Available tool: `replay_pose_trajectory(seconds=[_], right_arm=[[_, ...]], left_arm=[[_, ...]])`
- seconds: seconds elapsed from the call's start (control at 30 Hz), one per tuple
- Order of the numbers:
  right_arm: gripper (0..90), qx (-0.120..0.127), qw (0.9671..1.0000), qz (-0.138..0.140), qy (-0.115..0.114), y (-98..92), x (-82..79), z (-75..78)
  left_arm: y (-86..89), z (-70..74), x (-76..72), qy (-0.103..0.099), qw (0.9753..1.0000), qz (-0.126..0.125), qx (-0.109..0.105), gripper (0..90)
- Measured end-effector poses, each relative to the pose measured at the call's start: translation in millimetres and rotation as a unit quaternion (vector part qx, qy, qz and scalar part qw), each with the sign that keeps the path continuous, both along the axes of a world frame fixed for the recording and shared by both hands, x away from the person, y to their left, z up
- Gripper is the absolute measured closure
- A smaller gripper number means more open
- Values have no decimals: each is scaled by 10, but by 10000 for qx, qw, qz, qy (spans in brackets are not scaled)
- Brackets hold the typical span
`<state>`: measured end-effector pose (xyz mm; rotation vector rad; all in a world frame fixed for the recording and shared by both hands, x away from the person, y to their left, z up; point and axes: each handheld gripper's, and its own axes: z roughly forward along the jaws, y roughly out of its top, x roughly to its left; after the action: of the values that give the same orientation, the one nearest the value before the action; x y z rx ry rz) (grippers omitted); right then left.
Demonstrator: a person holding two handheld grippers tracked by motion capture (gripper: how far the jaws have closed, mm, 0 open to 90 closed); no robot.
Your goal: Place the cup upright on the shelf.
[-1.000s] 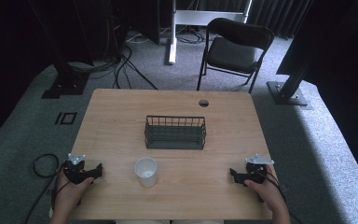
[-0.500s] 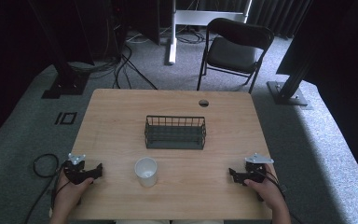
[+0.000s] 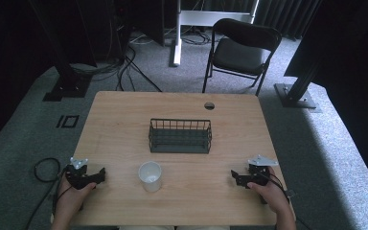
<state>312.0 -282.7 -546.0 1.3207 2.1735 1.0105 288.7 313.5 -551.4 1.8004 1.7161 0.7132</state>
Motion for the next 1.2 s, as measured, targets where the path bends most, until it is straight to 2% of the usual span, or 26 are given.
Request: replay_pose_trajectory(seconds=[0.3,0.43,0.57,0.8,1.2], right_arm=[[113,-39,9999,114,-48,114,19,30],[113,-13,9995,313,-47,216,15,37],[113,39,9993,377,-59,266,17,54],[113,51,9976,681,-154,449,24,130],[113,259,9937,1076,-194,718,27,206]], left_arm=[[0,0,0,-3,10000,-1,-1,96],[0,0,0,-1,10000,0,1,96],[0,0,0,-1,10000,-1,2,96],[0,0,0,0,10000,-2,1,96],[1,0,0,-2,10000,-3,-1,96]])
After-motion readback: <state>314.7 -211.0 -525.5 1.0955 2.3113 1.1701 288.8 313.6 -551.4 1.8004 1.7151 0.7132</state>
